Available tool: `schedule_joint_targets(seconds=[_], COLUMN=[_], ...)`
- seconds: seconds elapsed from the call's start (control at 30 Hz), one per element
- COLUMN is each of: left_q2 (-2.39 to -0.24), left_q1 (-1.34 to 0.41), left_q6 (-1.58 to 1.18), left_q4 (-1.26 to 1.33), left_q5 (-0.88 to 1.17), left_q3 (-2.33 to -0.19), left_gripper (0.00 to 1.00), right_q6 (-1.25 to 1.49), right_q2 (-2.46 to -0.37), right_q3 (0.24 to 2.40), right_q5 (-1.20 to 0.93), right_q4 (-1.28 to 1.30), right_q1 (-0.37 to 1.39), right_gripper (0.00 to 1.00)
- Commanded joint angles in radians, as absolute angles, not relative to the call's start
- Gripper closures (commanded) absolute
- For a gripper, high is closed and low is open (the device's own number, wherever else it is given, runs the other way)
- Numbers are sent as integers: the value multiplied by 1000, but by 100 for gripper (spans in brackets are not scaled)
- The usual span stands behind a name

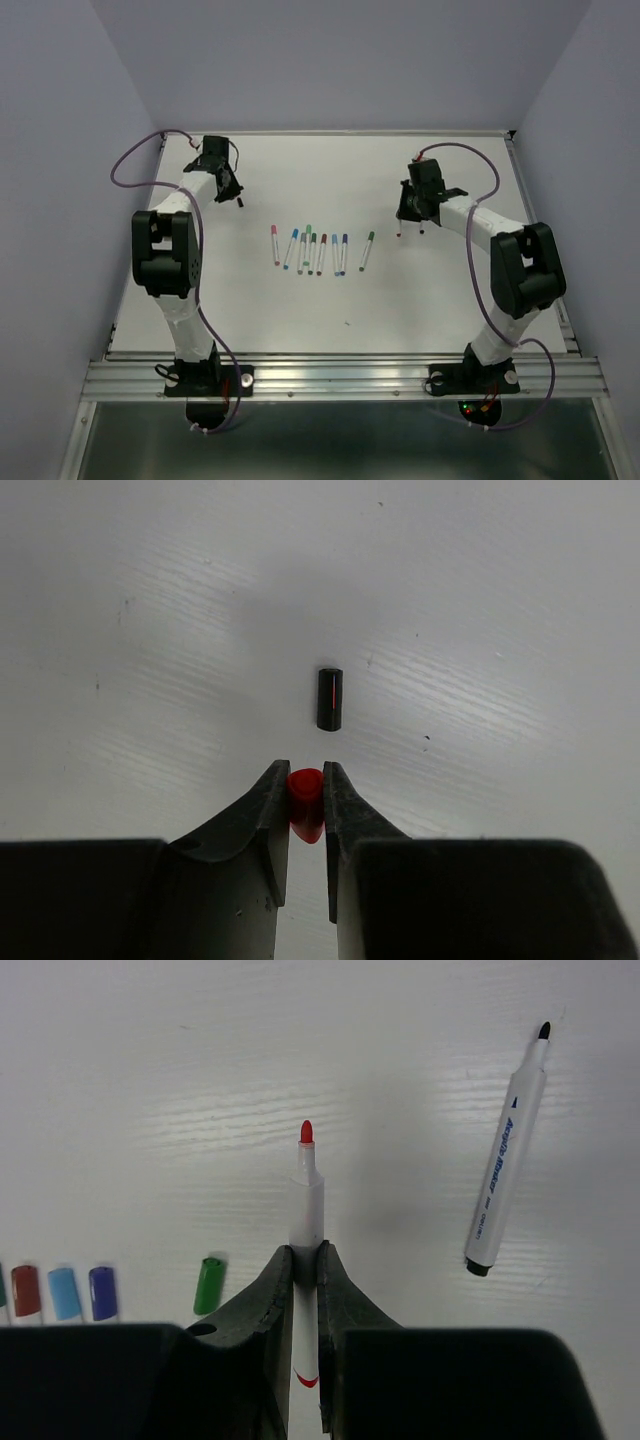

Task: Open the pen caps

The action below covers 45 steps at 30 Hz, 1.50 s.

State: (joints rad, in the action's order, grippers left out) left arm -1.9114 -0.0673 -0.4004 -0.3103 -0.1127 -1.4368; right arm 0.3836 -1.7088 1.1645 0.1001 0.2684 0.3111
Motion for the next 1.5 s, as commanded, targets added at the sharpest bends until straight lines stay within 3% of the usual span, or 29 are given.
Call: schedule_joint_targets(seconds=[0.0,0.47,0.87,1.17,1.47], left_q2=[-1913,-2022,-2034,-1879,-1727], left_q1=[-58,-49,-49,-49,-49], left_q6=[-382,-383,-382,-377,-359], left_q4=[-321,-336,-339,-295,-261], left_q5=[-160,-152,-149,-75,-23], left_q3=[-1493,-1543,-1543,-1488,-1422], left_gripper=[79,69,45,23,14], right_q6=[356,356,360,376,382], right_q2=[-1781,-1896,-1922,-1928,-1954], right_q3=[1247,1342,1364,1381,1411], right_q5=[130,160,193,278,373], right_q4=[288,316,357,399,430], right_q1=[282,264,255,255,255], right_gripper=[99,93,85,78,73])
